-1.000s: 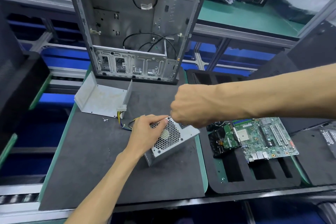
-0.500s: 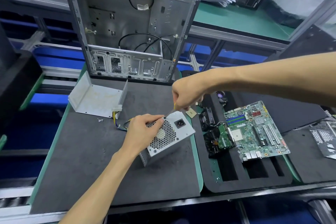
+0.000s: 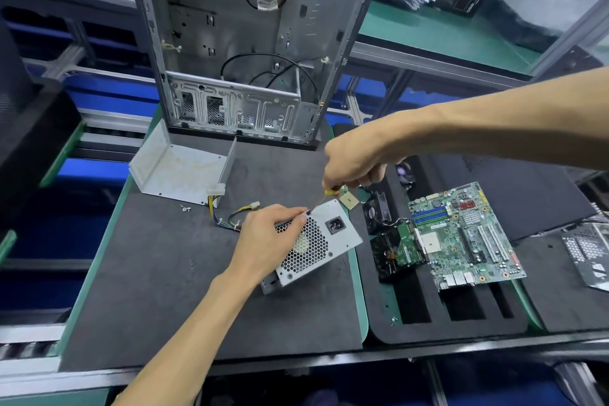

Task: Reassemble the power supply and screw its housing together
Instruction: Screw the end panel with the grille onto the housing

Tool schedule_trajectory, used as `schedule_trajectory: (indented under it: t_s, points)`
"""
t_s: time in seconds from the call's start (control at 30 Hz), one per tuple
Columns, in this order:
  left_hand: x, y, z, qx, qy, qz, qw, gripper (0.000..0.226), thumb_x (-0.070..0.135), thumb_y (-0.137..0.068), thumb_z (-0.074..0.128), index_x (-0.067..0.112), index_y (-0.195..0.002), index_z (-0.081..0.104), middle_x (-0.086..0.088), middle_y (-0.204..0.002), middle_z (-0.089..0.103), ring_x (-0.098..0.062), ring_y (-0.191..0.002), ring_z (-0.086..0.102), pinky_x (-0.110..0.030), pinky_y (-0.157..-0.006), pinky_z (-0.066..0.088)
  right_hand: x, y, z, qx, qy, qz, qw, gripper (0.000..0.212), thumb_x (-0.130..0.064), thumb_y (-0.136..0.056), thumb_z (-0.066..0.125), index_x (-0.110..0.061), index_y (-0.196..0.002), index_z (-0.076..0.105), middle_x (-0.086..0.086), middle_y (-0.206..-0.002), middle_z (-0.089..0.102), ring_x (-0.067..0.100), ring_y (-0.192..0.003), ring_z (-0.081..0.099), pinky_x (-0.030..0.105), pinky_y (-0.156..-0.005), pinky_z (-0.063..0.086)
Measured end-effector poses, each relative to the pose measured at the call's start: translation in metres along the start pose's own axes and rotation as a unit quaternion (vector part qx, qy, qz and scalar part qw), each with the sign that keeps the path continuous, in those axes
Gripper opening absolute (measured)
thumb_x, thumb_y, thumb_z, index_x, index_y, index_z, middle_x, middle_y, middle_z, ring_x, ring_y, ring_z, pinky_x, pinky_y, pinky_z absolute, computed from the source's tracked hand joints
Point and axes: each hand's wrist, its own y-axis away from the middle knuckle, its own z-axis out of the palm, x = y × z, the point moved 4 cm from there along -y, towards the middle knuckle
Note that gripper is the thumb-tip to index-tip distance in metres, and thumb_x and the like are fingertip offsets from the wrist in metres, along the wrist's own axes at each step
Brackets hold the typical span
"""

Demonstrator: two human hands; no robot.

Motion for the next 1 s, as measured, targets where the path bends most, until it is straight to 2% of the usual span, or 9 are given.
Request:
schedule_trajectory:
  t_s: [0.1,0.2,0.33,0.4,0.5,0.67,0.77,0.87,1.0]
  points:
    - [0.001,0.0,0.0,0.005,-0.008,0.003,1.0,0.016,0.03,-0.092,0.071,0.026,-0.104,0.081,0.02,-0.091,0.075,0.01,-0.087,0.065,0.003,-0.08,0.034,-0.002,0.006,0.0,-0.034,-0.011,0.001,0.999,0.043,-0.008,-0.096,0.054,-0.016,-0.057,0.038,-0.003,-0.047,0.028,0.014,-0.038,0.02,0.016,-0.037,0.014]
    - [0.0,0.0,0.001,-0.001,0.006,-0.006,1.0,0.015,0.029,-0.091,0.072,0.026,-0.103,0.081,0.02,-0.09,0.074,0.009,-0.089,0.066,0.0,-0.08,0.038,-0.012,0.019,0.002,0.032,0.216,-0.057,0.974,0.036,-0.013,-0.093,0.056,-0.013,-0.06,0.043,0.003,-0.051,0.039,0.023,-0.046,0.034,0.021,-0.043,0.025]
    - [-0.001,0.002,0.003,-0.001,0.017,-0.012,1.0,0.014,0.029,-0.091,0.072,0.026,-0.102,0.081,0.02,-0.088,0.074,0.006,-0.089,0.067,-0.014,-0.081,0.048,-0.041,0.049,0.025,0.213,0.587,-0.276,0.731,0.011,-0.011,-0.089,0.054,-0.016,-0.08,0.051,0.006,-0.073,0.057,0.03,-0.065,0.052,0.03,-0.055,0.036]
    - [-0.001,0.005,0.004,0.001,0.009,-0.006,1.0,0.011,0.029,-0.09,0.072,0.025,-0.097,0.08,0.019,-0.084,0.072,0.003,-0.084,0.066,-0.018,-0.075,0.048,-0.044,0.056,0.033,0.216,0.627,-0.315,0.679,0.018,-0.011,-0.086,0.056,-0.018,-0.074,0.045,0.005,-0.069,0.052,0.03,-0.065,0.046,0.033,-0.057,0.033]
    - [-0.001,0.006,0.005,0.007,0.007,-0.001,1.0,0.014,0.028,-0.091,0.071,0.026,-0.1,0.08,0.017,-0.085,0.073,-0.001,-0.085,0.067,-0.025,-0.078,0.051,-0.036,0.049,0.033,0.212,0.541,-0.262,0.771,0.038,-0.017,-0.088,0.058,-0.017,-0.064,0.028,0.006,-0.071,0.048,0.03,-0.061,0.04,0.031,-0.057,0.034]
    - [-0.002,0.002,0.002,0.01,-0.003,-0.003,1.0,0.018,0.03,-0.093,0.07,0.026,-0.107,0.08,0.02,-0.087,0.073,0.008,-0.087,0.065,-0.006,-0.076,0.042,-0.005,0.018,0.016,0.091,0.056,-0.028,0.994,0.035,-0.014,-0.098,0.048,-0.008,-0.066,0.058,0.003,-0.05,0.047,0.018,-0.04,0.041,0.016,-0.038,0.027]
    - [-0.001,0.001,0.0,0.016,-0.004,-0.005,1.0,0.018,0.028,-0.093,0.07,0.024,-0.107,0.081,0.019,-0.086,0.073,0.01,-0.087,0.063,-0.001,-0.074,0.039,-0.002,0.013,0.016,0.016,-0.052,0.012,0.998,0.036,-0.01,-0.098,0.047,-0.008,-0.062,0.051,-0.003,-0.041,0.035,0.012,-0.032,0.024,0.015,-0.038,0.019]
    - [-0.001,-0.001,0.0,0.018,0.007,-0.022,1.0,0.017,0.028,-0.092,0.07,0.025,-0.105,0.081,0.019,-0.085,0.073,0.008,-0.088,0.065,-0.002,-0.074,0.04,-0.013,0.02,0.022,0.022,0.148,-0.049,0.988,0.027,-0.018,-0.096,0.054,-0.01,-0.071,0.055,0.003,-0.053,0.045,0.016,-0.039,0.039,0.017,-0.04,0.028]
    - [-0.001,-0.003,-0.002,0.01,0.02,-0.039,0.999,0.016,0.027,-0.092,0.07,0.027,-0.105,0.081,0.02,-0.088,0.073,0.008,-0.088,0.066,-0.005,-0.075,0.044,-0.035,0.034,0.026,0.166,0.498,-0.189,0.83,0.008,-0.014,-0.092,0.056,-0.01,-0.086,0.051,0.006,-0.073,0.052,0.027,-0.061,0.045,0.029,-0.051,0.033]
